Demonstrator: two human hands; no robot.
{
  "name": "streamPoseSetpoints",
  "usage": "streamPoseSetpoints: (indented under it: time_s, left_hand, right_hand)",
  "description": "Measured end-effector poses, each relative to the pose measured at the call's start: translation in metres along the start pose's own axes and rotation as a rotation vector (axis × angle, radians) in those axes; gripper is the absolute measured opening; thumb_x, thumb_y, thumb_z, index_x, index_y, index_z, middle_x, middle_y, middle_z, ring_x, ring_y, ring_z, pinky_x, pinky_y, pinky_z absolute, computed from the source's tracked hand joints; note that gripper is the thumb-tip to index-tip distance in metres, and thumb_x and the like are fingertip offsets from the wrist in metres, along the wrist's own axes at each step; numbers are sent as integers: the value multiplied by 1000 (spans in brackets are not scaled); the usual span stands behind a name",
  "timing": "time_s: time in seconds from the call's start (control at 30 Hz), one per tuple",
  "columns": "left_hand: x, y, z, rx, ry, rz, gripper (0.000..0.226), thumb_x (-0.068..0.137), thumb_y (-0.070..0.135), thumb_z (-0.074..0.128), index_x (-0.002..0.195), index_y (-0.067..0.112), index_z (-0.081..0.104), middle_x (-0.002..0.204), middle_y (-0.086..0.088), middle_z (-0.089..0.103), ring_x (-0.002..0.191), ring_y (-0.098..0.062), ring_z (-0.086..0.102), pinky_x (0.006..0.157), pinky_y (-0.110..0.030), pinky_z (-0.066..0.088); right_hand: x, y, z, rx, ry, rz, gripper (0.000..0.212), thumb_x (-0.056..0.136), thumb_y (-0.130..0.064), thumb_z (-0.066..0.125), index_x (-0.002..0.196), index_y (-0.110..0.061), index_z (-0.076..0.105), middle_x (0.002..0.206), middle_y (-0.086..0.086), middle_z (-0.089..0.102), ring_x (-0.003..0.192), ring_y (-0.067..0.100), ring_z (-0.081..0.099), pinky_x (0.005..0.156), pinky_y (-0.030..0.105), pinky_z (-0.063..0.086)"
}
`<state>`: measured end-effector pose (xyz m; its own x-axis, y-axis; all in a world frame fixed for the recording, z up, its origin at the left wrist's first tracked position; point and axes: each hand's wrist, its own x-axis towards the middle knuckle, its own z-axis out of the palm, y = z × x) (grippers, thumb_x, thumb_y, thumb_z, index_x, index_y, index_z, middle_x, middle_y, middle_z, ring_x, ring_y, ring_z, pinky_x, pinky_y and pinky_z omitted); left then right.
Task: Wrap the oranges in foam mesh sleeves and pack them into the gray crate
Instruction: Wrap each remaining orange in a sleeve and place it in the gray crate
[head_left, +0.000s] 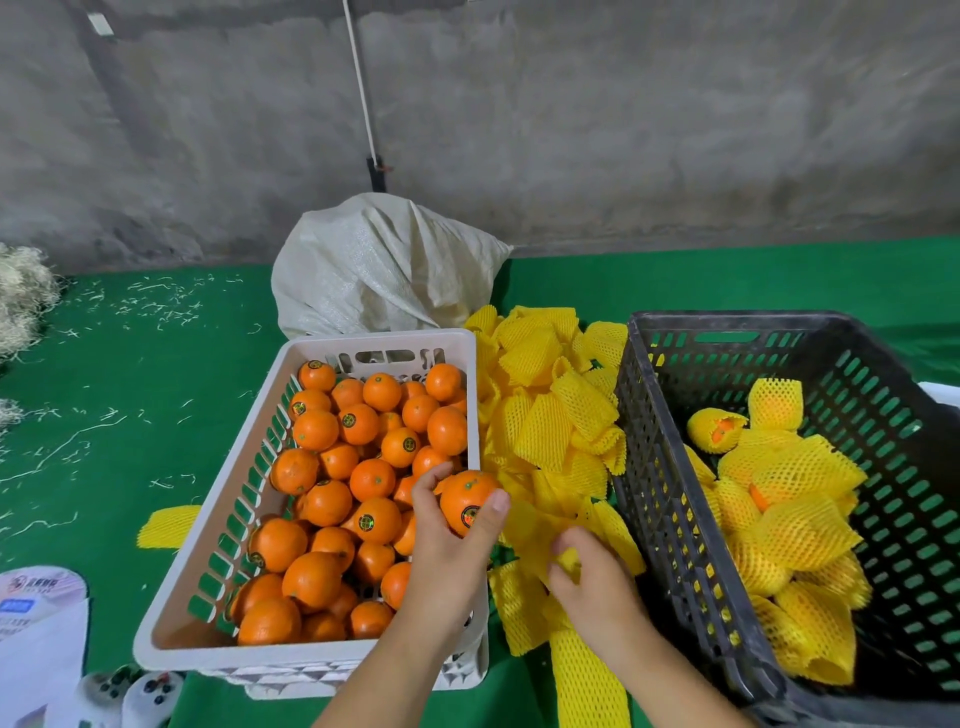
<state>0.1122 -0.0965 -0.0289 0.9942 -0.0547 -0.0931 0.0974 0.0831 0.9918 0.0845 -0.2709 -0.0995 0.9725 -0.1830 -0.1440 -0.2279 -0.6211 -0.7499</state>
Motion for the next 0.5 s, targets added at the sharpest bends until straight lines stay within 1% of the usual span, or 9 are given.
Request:
streamPoseSetpoints:
  time_s: [0.07,0.1,0.13,0.2,0.27,0.3,0.4,0.47,0.5]
  left_hand:
    - [-3,4,3,-71,-40,-18,63,84,70,72,136,48,44,111,27,69,104,2,69,79,-11,55]
    - [-4,4,5,-91,-43,-12,63,84,72,71,137,46,49,113,26,69,107,0,69,82,-12,55]
    - [-4,4,8,-107,-32,-11,65,82,72,72,137,42,53,118,20,70,111,-5,70,85,-18,57]
    - [-6,5,14,-145,-11,-41,70,77,72,72,136,35,60,127,9,71,117,-13,69,92,-30,56]
    - [-9,8,16,-155,-33,-89,68,75,82,69,130,42,64,126,8,72,116,-13,70,89,-31,56]
    - [-10,9,16,-142,-50,-105,67,72,88,66,126,48,66,124,10,73,114,-13,71,84,-29,57]
    - [-14,10,16,-173,-134,-137,65,83,85,60,133,43,65,133,3,71,121,-25,69,91,-43,53]
    - [-17,14,17,-229,-143,-168,68,87,78,63,136,32,67,135,-7,70,116,-34,68,88,-47,48]
    - [-17,17,16,-273,-150,-190,69,83,78,68,132,29,70,130,-9,72,105,-33,68,80,-43,49]
  right_hand:
    - [0,-6,-14,228,88,24,21,95,-20,69,97,-37,56,88,1,64,69,19,61,67,43,53]
    - [-1,-12,-22,302,127,19,25,95,-21,69,102,-40,55,89,0,63,64,11,58,61,40,51]
    - [-1,-19,-30,387,152,14,30,96,-23,69,107,-45,53,95,-4,63,66,5,61,60,34,51]
    - [-2,-34,-44,570,170,11,38,95,-28,70,115,-55,52,118,-12,63,98,-3,64,80,31,57]
    - [-6,-49,-55,650,164,-4,36,93,-36,73,120,-55,57,131,-10,62,119,10,61,96,43,56]
    - [-11,-57,-60,674,164,-17,35,90,-44,74,120,-54,60,131,-9,64,117,14,63,95,43,57]
    - [-21,-71,-67,818,26,-54,48,79,-61,75,124,-47,67,127,-4,70,109,18,69,87,37,57]
    - [-24,-72,-69,1037,-160,-78,43,89,-40,70,131,-32,67,132,7,68,119,25,66,96,43,53]
    - [-26,-74,-70,1073,-224,-85,43,91,-28,65,134,-28,66,131,10,69,118,26,66,99,45,52]
